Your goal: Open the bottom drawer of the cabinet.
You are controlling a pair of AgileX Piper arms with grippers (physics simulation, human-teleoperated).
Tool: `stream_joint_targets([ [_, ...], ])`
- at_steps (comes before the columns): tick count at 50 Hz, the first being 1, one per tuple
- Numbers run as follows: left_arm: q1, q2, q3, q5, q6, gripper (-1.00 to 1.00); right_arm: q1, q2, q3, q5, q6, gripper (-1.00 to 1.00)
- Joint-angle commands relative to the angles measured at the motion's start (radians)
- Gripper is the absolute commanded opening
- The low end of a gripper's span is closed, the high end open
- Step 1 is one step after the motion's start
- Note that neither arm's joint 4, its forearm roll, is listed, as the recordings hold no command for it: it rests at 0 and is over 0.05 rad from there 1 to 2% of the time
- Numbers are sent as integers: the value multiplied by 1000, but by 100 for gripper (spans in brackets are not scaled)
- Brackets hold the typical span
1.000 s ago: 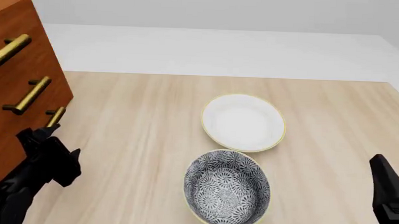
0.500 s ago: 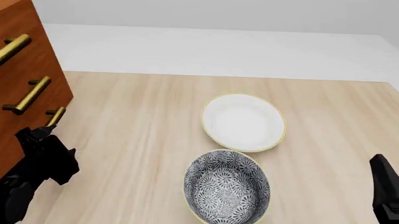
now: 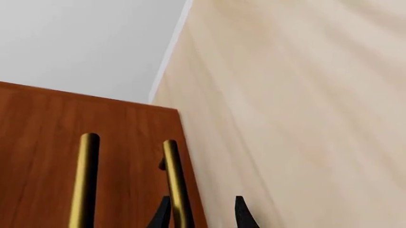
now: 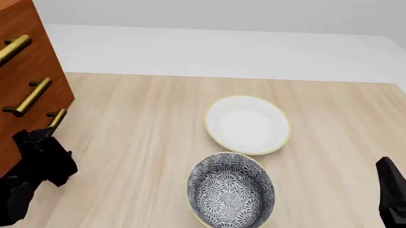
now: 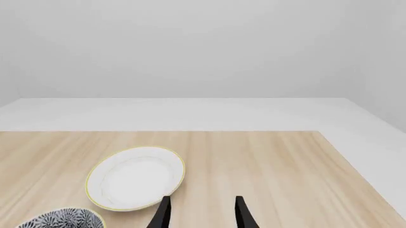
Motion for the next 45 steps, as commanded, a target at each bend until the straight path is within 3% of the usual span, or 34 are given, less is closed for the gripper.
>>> stream_joint_targets([
  [1,23,20,-16,0,9,100,0,0,-1,1,0,100],
  [45,92,91,-66,0,40,100,0,0,-3,3,0,100],
])
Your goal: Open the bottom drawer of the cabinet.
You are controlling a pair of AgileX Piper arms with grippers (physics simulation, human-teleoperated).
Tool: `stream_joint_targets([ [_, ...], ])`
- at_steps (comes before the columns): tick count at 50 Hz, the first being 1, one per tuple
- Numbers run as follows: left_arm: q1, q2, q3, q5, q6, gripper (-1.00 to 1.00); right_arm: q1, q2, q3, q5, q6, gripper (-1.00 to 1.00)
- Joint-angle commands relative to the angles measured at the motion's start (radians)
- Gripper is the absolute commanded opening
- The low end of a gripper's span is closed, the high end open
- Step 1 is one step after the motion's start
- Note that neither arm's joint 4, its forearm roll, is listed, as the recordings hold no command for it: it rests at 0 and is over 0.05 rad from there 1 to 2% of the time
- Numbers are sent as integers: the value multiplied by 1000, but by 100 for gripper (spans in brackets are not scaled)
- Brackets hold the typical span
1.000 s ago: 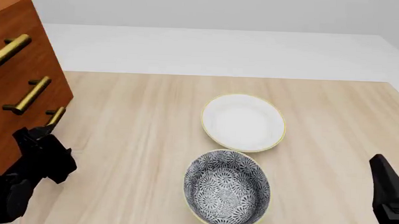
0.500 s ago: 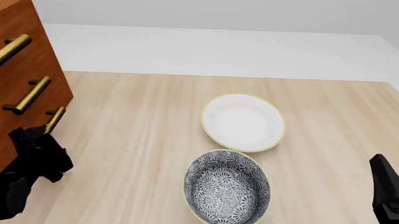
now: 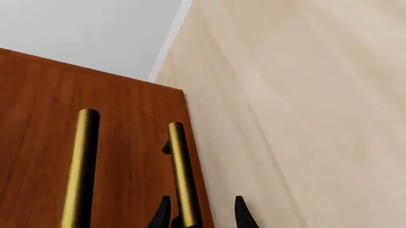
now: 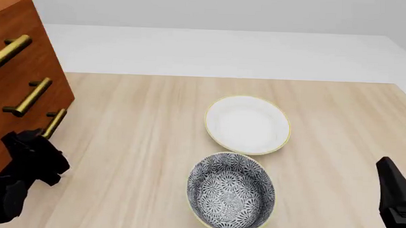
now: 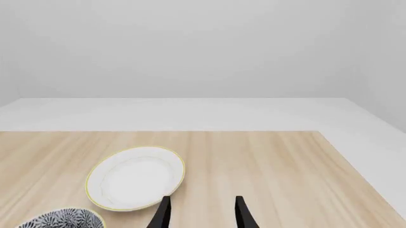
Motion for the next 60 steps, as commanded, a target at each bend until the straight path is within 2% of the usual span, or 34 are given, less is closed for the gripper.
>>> stream_joint_targets([
  [1,10,57,-38,0,70,100,0,0,0,0,0,100],
  [5,-9,47,-32,0,79,100,0,0,0,0,0,100],
  [6,-11,23,-23,0,85,-100,0,0,0,0,0,100],
  [23,-71,41,-30,0,111,-100,0,0,0,0,1,100],
  [41,-127,79,-47,0,80,-100,0,0,0,0,0,100],
  [60,-177,61,-43,0,63,-100,0,0,0,0,0,100],
])
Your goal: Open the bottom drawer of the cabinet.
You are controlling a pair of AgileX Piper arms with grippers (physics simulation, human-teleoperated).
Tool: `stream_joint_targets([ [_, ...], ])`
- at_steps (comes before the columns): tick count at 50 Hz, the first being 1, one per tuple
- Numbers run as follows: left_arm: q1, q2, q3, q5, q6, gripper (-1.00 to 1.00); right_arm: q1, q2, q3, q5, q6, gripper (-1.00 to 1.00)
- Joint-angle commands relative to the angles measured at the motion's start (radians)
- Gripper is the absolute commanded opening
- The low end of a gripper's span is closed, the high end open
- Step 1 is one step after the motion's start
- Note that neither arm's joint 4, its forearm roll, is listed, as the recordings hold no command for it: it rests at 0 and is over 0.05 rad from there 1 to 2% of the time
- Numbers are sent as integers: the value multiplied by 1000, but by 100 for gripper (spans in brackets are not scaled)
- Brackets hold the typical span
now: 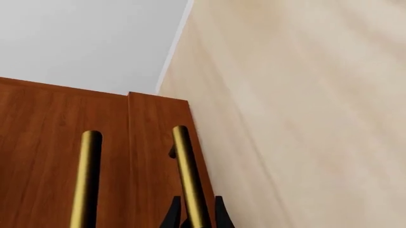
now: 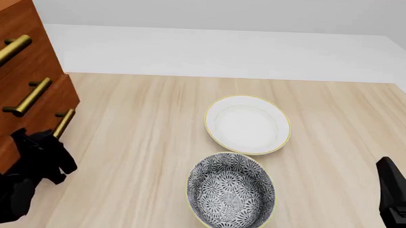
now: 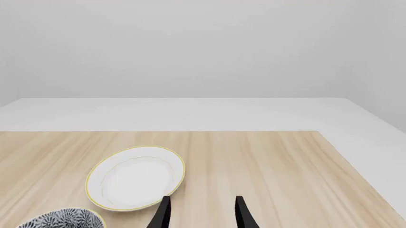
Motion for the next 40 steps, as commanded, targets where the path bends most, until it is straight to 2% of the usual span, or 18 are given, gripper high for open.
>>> stream_joint_targets([
  [1,-98,79,-47,0,-1,-100,0,0,0,0,0,100],
  [18,-182,64,-40,0,-18,-100,0,0,0,0,0,100],
  [40,-245,95,-65,0,-39,-100,0,0,0,0,0,100],
])
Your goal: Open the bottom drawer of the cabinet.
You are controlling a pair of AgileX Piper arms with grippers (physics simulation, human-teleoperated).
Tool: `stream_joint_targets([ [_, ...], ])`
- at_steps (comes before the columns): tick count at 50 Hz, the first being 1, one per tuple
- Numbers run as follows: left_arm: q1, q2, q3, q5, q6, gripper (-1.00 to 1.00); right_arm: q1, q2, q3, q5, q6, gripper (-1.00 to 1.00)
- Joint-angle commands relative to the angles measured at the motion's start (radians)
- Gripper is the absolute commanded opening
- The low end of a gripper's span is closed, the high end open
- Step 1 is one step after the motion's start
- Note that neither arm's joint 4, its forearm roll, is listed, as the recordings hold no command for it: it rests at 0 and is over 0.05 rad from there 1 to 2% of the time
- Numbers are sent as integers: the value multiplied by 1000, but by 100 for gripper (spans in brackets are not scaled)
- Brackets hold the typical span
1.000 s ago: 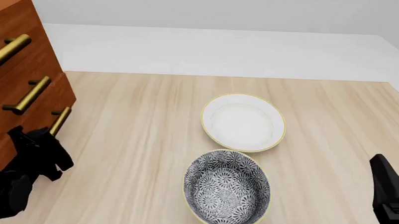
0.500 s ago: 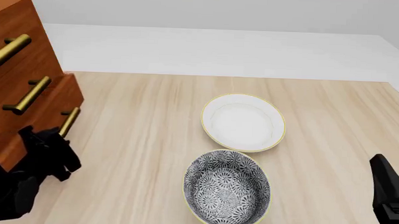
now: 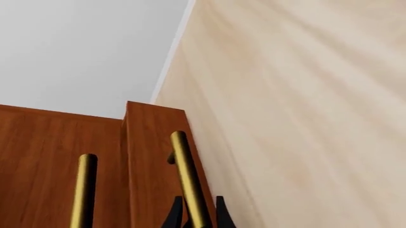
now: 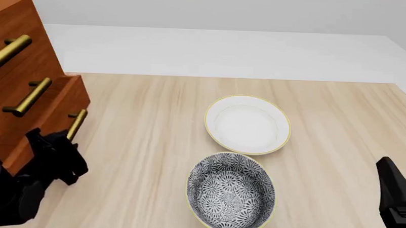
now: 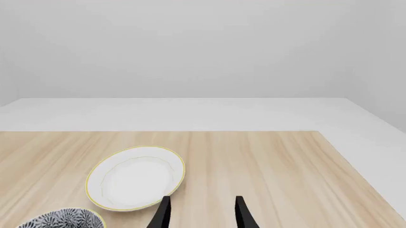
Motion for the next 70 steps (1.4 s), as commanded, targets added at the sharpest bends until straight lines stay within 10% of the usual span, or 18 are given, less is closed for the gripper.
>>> stream_joint_targets([
  [1,-136,115,-86,0,-3,-100,0,0,0,0,0,100],
  [70,-243,109,-93,0,-25,-100,0,0,0,0,0,100],
])
